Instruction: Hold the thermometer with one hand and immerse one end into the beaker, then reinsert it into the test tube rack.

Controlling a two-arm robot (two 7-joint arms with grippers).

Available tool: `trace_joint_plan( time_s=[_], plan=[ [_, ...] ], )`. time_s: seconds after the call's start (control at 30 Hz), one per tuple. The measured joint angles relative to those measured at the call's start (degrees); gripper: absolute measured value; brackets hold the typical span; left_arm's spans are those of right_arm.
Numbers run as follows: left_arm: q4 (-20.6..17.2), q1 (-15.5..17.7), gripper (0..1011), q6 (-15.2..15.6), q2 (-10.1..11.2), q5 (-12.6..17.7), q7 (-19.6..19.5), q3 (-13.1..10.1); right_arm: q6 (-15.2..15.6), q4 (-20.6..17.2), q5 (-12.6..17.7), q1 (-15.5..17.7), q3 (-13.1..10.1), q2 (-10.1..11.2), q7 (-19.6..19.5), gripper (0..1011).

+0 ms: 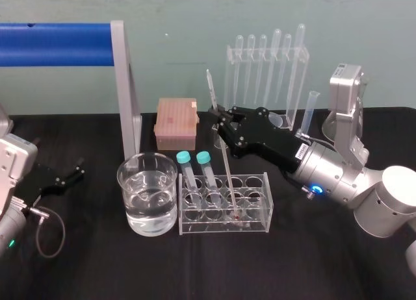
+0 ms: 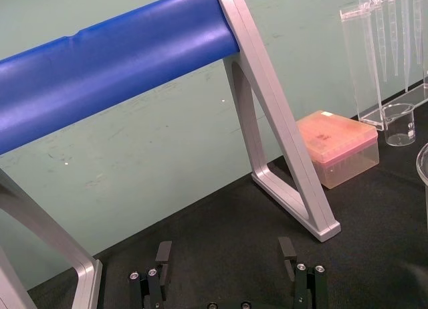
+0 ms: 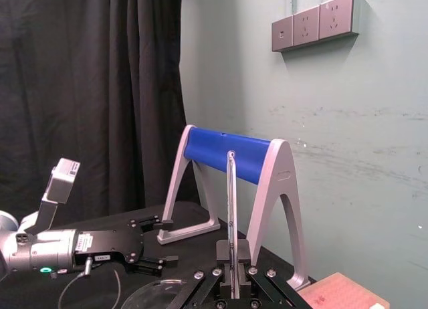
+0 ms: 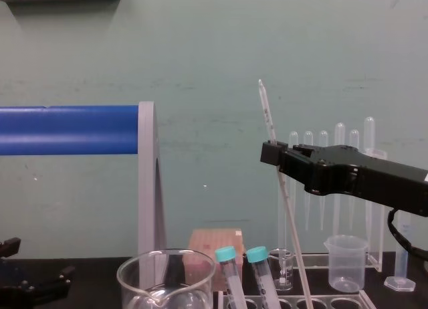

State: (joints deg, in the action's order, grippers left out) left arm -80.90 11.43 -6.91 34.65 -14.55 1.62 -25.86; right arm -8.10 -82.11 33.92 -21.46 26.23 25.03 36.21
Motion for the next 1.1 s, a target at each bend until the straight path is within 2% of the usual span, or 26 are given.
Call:
trace_joint_plan(
  time_s=[0.3, 0.43, 0.53, 0.57, 0.67, 0.7, 0.73, 0.8, 0.93, 0.97, 1.03, 1.1],
  plan=[
    [0.0, 0.0, 1008, 0.0, 0.0, 0.0, 0.0, 0.0, 0.0, -0.1, 0.1, 0.0, 0.0, 0.1, 0.0, 91],
    [0.0, 0.0, 1008, 0.0, 0.0, 0.0, 0.0, 0.0, 0.0, -0.1, 0.2, 0.1, 0.0, 0.1, 0.0, 231],
    [0.0, 0.0, 1008, 0.0, 0.0, 0.0, 0.0, 0.0, 0.0, -0.1, 0.2, 0.1, 0.0, 0.1, 0.0, 287],
    [0.0, 0.0, 1008, 0.0, 0.0, 0.0, 0.0, 0.0, 0.0, -0.1, 0.2, 0.1, -0.1, 0.1, 0.0, 346],
    [0.0, 0.0, 1008, 0.0, 0.0, 0.0, 0.0, 0.0, 0.0, -0.1, 0.2, 0.1, -0.1, 0.1, 0.0, 425],
    [0.0, 0.0, 1008, 0.0, 0.0, 0.0, 0.0, 0.0, 0.0, -0.1, 0.2, 0.1, -0.1, 0.1, 0.0, 486],
    [0.0, 0.0, 1008, 0.0, 0.0, 0.0, 0.0, 0.0, 0.0, -0.1, 0.2, 0.1, -0.1, 0.1, 0.0, 486],
    [0.0, 0.0, 1008, 0.0, 0.0, 0.0, 0.0, 0.0, 0.1, -0.1, 0.2, 0.1, -0.1, 0.1, 0.0, 548],
    [0.0, 0.0, 1008, 0.0, 0.0, 0.0, 0.0, 0.0, 0.1, -0.2, 0.2, 0.1, -0.1, 0.1, 0.0, 706],
    [0.0, 0.0, 1008, 0.0, 0.0, 0.0, 0.0, 0.0, 0.1, -0.2, 0.2, 0.1, -0.1, 0.1, 0.0, 706],
    [0.0, 0.0, 1008, 0.0, 0.0, 0.0, 0.0, 0.0, 0.1, -0.2, 0.3, 0.1, -0.1, 0.1, 0.0, 821],
    [0.0, 0.0, 1008, 0.0, 0.0, 0.0, 0.0, 0.0, 0.1, -0.2, 0.3, 0.1, -0.1, 0.1, 0.0, 853]
  ],
)
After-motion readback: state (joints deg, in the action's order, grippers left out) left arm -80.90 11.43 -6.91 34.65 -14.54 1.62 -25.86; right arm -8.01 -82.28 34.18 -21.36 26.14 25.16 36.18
